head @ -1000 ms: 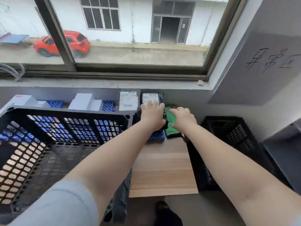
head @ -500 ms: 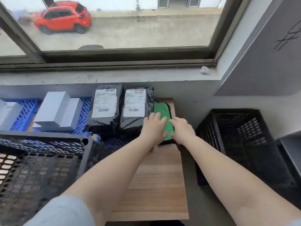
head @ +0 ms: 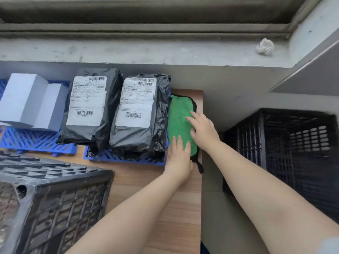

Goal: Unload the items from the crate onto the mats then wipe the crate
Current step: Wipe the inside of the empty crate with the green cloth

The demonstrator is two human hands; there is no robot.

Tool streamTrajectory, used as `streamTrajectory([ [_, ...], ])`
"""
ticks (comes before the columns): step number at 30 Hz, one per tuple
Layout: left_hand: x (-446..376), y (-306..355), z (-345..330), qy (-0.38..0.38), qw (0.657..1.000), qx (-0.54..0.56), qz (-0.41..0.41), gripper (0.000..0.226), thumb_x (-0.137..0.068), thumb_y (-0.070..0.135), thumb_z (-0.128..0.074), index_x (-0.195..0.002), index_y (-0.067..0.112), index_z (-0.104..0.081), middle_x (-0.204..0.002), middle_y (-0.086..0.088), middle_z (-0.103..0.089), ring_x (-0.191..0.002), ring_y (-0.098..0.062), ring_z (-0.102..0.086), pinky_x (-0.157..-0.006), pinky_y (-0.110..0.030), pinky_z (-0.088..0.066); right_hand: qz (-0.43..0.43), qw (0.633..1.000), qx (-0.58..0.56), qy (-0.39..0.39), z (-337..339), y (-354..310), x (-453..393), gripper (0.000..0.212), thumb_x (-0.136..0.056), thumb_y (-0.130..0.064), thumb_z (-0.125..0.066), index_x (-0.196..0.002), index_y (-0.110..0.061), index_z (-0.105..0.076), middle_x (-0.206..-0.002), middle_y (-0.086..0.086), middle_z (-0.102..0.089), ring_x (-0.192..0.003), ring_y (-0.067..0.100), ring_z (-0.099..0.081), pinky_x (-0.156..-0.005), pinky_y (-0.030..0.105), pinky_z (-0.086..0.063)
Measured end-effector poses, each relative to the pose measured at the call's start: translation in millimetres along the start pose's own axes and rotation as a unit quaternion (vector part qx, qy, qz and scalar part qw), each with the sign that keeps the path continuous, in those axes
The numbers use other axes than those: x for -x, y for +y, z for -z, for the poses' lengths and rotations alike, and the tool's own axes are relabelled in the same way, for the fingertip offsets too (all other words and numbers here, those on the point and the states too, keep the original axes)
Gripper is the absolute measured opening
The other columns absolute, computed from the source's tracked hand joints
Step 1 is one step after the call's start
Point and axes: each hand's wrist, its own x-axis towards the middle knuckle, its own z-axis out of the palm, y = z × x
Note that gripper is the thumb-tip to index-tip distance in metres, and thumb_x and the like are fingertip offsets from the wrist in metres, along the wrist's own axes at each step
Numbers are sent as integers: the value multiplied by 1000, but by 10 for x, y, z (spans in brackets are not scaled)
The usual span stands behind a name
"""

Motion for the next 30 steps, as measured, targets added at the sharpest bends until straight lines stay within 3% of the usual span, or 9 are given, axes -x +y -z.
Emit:
streamTrajectory([
  [5, -370, -12, -38, 66, 998, 16, 0, 68, -96, 33, -51, -156, 19, -22, -163, -22, 1, -150, -38, 6, -121, -45, 2, 32, 994, 74, -76, 44, -46, -623, 63, -95, -34, -54, -152, -27, -28, -162, 4, -14, -150, 27, -3, -116, 47, -16],
  [7, -489, -29, -88, 67, 998, 8, 18, 66, -98, 39, -47, -156, 22, -20, -162, -22, 6, -150, -36, 9, -120, -43, 6, 35, 990, 99, -93, 2, -70, -749, 68, -93, -43, -56, -152, -28, -26, -161, 7, -14, -149, 29, -5, -116, 48, -15],
  [12, -586, -67, -214, 29, 998, -7, 55, 66, -100, 51, -37, -157, 26, -14, -162, -15, 19, -151, -30, 13, -120, -40, 9, 45, 995, 83, -1, -202, -82, -638, 42, -92, -32, -58, -131, -19, -53, -139, 8, -44, -130, 32, -34, -103, 45, -28],
  [16, -527, -50, -203, 12, 999, -7, 34, 58, -104, 39, -36, -157, 23, -16, -164, -12, 13, -151, -28, 9, -121, -38, 5, 17, 997, 63, 47, -312, -19, -390, 24, -88, -21, -58, -111, -16, -63, -121, 9, -55, -111, 34, -45, -90, 41, -32],
  [18, -452, -39, -196, 5, 1000, -6, 11, 56, -104, 21, -37, -157, 23, -16, -164, -12, 11, -152, -28, 5, -122, -37, 2, 7, 997, 58, 48, -299, -6, -294, 22, -87, -18, -58, -108, -16, -64, -114, 9, -56, -108, 34, -45, -84, 39, -30],
  [21, -359, -44, -157, -3, 1000, -10, -27, 70, -97, 0, -38, -158, 23, -10, -165, -12, 4, -152, -29, -1, -122, -38, -5, -13, 997, 60, 39, -189, 34, -165, 21, -89, -22, -58, -108, -16, -63, -110, 7, -56, -108, 32, -44, -83, 38, -28],
  [25, -219, -3, -26, 13, 998, 37, -49, 65, -96, 10, -43, -156, 22, -22, -164, -12, -11, -151, -30, -10, -117, -42, -25, -54, 997, -44, 33, 23, 65, 95, 19, -92, -21, -58, -109, -15, -61, -111, 5, -54, -110, 29, -41, -86, 40, -39],
  [27, -101, 40, 83, 55, 995, 58, -62, 55, -93, 14, -49, -148, 16, -39, -156, -15, -30, -145, -33, -25, -107, -45, -40, -69, 986, -146, 40, 150, 37, 247, 16, -91, -14, -57, -107, -14, -61, -108, 4, -51, -109, 24, -42, -85, 38, -43],
  [30, 75, 85, 281, 132, 984, 89, -75, 46, -89, 18, -55, -134, 20, -52, -128, -10, -51, -116, -34, -50, -78, -45, -51, -79, 963, -246, 82, 386, -55, 473, 17, -88, -5, -58, -100, -15, -63, -103, 1, -48, -99, 17, -47, -82, 27, -38],
])
